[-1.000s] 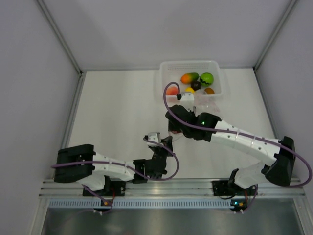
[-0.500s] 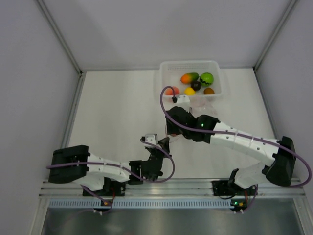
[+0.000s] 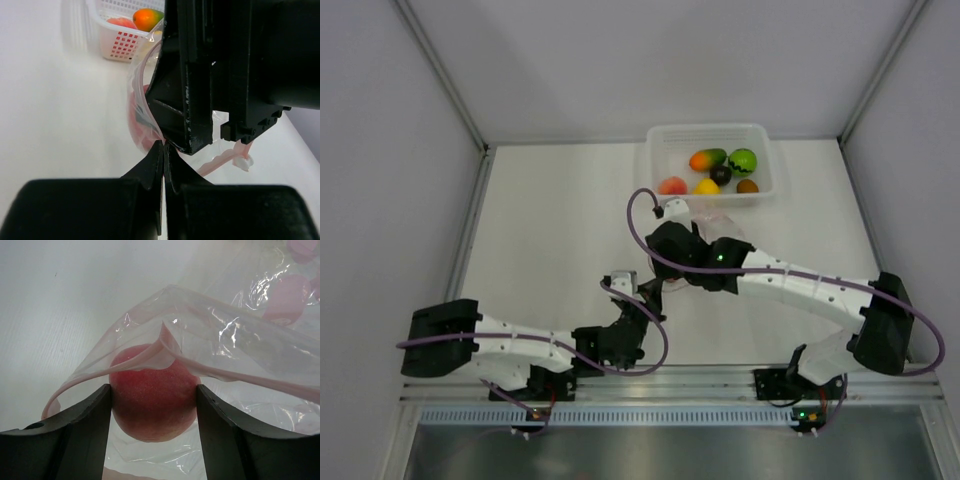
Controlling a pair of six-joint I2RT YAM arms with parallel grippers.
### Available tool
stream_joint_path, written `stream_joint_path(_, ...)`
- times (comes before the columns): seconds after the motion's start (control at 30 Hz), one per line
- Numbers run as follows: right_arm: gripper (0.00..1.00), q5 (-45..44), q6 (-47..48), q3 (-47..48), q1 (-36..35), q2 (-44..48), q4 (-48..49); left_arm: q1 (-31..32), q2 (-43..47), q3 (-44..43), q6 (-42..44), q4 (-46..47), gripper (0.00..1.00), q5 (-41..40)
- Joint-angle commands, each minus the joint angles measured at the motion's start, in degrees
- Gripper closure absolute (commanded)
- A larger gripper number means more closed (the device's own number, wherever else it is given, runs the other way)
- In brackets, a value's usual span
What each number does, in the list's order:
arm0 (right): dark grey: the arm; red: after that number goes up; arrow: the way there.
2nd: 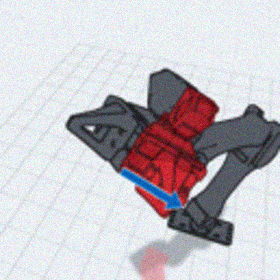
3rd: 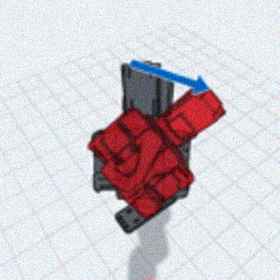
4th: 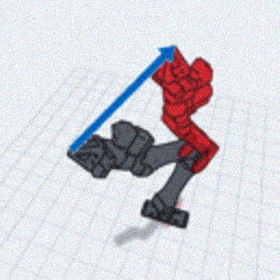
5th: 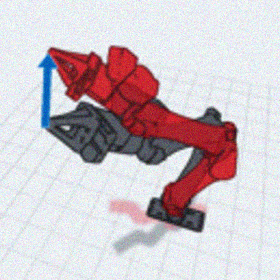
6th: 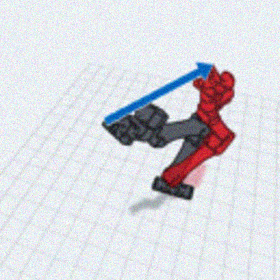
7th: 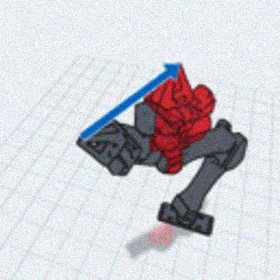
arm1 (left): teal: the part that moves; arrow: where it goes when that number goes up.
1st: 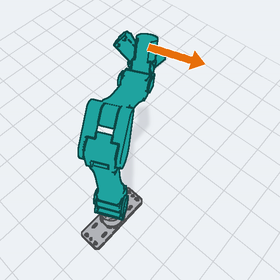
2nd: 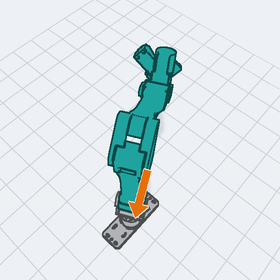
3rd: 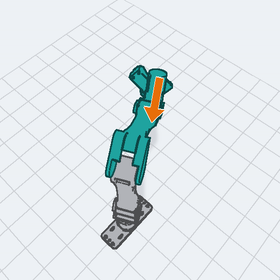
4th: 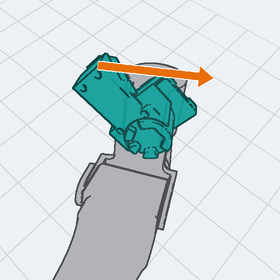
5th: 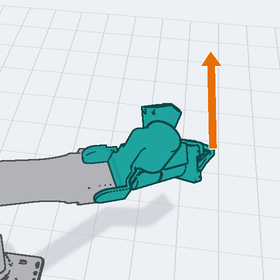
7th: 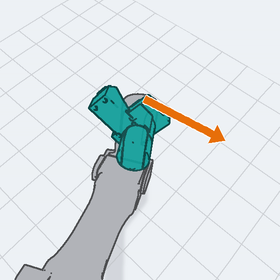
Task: Open the zip-top bag and remove the fake food
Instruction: Pick up the fake fruit from the zipper food storage bag.
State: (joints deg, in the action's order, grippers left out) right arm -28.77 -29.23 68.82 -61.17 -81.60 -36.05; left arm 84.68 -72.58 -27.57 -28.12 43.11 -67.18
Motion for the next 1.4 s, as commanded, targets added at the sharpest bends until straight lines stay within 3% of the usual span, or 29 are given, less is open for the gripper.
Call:
stream_joint_path(0.0,1.00,2.1,2.5,2.8,-3.0,-2.9,-0.9,0.0,2.9,-1.6,0.8,2.7,1.00,-0.6)
stream_joint_path(0.27,1.00,3.8,-4.0,5.6,-5.1,-6.5,-8.1,0.0,3.1,-1.7,-0.4,2.9,1.00,-4.9)
stream_joint_path(0.4,1.00,-0.1,-11.0,5.2,-6.6,-6.1,-10.9,0.0,3.1,-2.3,-1.6,3.1,1.00,-6.0)
stream_joint_path(0.67,1.00,-8.1,-23.1,2.1,-10.2,-1.6,-7.6,0.1,0.9,-2.6,-8.0,3.1,1.00,-8.4)
stream_joint_path(1.03,1.00,-2.2,-20.4,6.2,-11.5,-4.0,-11.6,0.1,0.2,-2.5,-10.4,3.1,1.00,-11.2)
stream_joint_path(1.23,1.00,2.2,-18.6,6.9,-12.9,-2.0,-8.3,0.1,-0.5,-2.4,-10.9,3.1,1.00,-11.0)
stream_joint_path(1.37,1.00,-0.7,-19.2,7.7,-13.1,-0.8,-9.1,0.1,-0.4,-2.0,-11.0,3.1,1.00,-10.5)
